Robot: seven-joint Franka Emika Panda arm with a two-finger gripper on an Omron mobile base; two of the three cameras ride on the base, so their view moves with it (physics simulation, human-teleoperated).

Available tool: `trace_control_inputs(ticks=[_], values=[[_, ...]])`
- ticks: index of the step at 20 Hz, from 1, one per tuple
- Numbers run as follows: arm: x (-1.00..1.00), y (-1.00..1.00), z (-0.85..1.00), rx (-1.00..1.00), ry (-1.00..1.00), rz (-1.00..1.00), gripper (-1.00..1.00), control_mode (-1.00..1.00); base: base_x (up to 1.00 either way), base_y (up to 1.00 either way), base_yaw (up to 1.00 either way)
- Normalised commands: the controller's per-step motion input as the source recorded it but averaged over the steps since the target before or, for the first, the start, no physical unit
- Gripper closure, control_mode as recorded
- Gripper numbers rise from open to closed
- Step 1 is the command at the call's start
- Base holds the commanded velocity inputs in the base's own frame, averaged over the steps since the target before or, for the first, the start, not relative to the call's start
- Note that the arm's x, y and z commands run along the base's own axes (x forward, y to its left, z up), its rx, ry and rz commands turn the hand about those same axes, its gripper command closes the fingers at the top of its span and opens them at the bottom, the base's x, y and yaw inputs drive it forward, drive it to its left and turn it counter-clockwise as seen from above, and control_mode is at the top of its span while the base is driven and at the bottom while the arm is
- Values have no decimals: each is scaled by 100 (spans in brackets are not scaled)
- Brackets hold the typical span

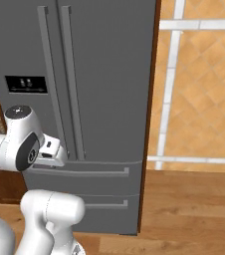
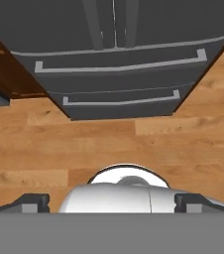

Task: Grab a lemon wedge from the fridge and one ice cube from the ice bowl, and put them in the glass of lemonade.

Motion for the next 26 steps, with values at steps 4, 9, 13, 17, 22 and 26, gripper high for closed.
trace_control_inputs(ticks=[4,9,13,17,22,26], values=[[0,0,0,0,0,0,-100,100,7,0,0],[0,-2,5,2,-18,0,-100,-100,0,0,0],[21,-6,41,9,-40,0,-100,-100,0,0,0],[64,1,100,-3,-39,0,-100,-100,0,0,0],[59,0,100,-7,-17,0,-100,-100,0,0,0],[53,-3,30,2,-14,-1,-100,-100,0,0,0]])
